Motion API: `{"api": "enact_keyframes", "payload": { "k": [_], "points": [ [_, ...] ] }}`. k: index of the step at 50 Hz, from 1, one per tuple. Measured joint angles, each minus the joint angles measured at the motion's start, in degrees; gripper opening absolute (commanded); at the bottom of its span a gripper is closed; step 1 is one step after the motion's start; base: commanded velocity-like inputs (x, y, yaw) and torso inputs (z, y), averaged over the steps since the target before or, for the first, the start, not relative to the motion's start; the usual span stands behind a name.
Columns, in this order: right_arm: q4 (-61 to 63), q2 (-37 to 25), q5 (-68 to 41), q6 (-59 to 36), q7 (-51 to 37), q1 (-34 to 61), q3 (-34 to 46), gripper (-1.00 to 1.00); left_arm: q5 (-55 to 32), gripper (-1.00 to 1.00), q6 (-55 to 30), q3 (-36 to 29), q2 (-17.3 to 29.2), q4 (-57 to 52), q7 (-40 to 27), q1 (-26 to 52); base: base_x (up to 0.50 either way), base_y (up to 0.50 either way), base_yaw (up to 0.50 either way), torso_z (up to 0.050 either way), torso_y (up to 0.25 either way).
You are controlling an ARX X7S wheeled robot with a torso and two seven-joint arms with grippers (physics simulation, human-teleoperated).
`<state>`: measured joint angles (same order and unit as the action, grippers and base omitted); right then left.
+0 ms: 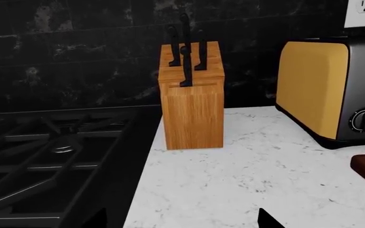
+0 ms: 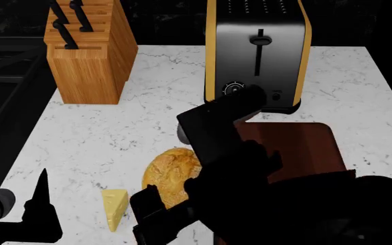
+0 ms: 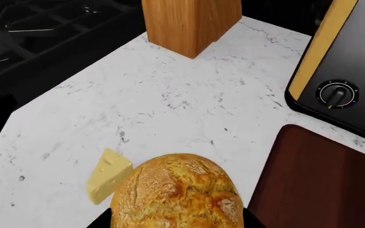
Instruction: Place the bread and cheese on the cutting board.
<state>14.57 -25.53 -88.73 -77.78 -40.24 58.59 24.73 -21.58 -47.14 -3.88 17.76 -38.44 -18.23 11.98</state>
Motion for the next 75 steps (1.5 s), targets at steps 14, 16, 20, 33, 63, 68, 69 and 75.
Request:
{"api": "enact_keyframes", "payload": {
  "k": [14, 16, 20, 33, 63, 68, 69, 75],
  "points": [
    [-8.37, -2.6, 13.59, 8.02, 7.63, 2.37, 1.74, -1.0, -0.39, 1.0, 0.32, 0.2, 0.21, 0.11, -0.16, -0.13, 0.0, 0.0, 0.0, 0.0, 0.0],
    [-9.86, -2.94, 15.27, 9.2, 8.45, 2.42, 1.96, -1.0, -0.43, 1.0, 0.37, 0.19, 0.25, 0.14, -0.17, -0.14, 0.0, 0.0, 0.0, 0.0, 0.0],
    [-13.14, -3.49, 18.43, 11.4, 9.75, 2.51, 2.45, -1.0, -0.52, 1.0, 0.5, 0.22, 0.32, 0.22, -0.21, -0.2, 0.0, 0.0, 0.0, 0.0, 0.0],
    [-24.41, -3.92, 26.53, 17.06, 13.56, 4.57, 4.31, -1.0, -0.67, 1.0, 0.94, 0.13, 0.53, 0.51, -0.39, -0.38, 0.0, 0.0, 0.0, 0.0, 0.0],
    [-34.82, -3.21, 34.54, 25.43, 18.4, 1.28, 7.34, -1.0, -1.05, 1.0, 1.59, -0.14, 1.05, 1.11, -0.83, -0.68, 0.0, 0.0, 0.0, 0.0, 0.0],
    [-34.04, -3.52, 34.89, 25.93, 18.7, 0.63, 7.23, -1.0, -1.01, 1.0, 1.82, -0.35, 1.12, 1.3, -0.87, -0.75, 0.0, 0.0, 0.0, 0.0, 0.0],
    [-33.9, -3.57, 34.93, 25.99, 18.71, 0.52, 7.21, -1.0, -1.01, 1.0, 1.84, -0.37, 1.14, 1.31, -0.88, -0.76, 0.0, 0.0, 0.0, 0.0, 0.0],
    [-32.92, -3.97, 35.1, 25.97, 19.0, -0.04, 7.15, 1.0, -1.1, 1.0, 1.79, -0.48, 1.23, 1.28, -1.03, -0.71, 0.0, 0.0, 0.0, 0.0, 0.0]
  ]
}}
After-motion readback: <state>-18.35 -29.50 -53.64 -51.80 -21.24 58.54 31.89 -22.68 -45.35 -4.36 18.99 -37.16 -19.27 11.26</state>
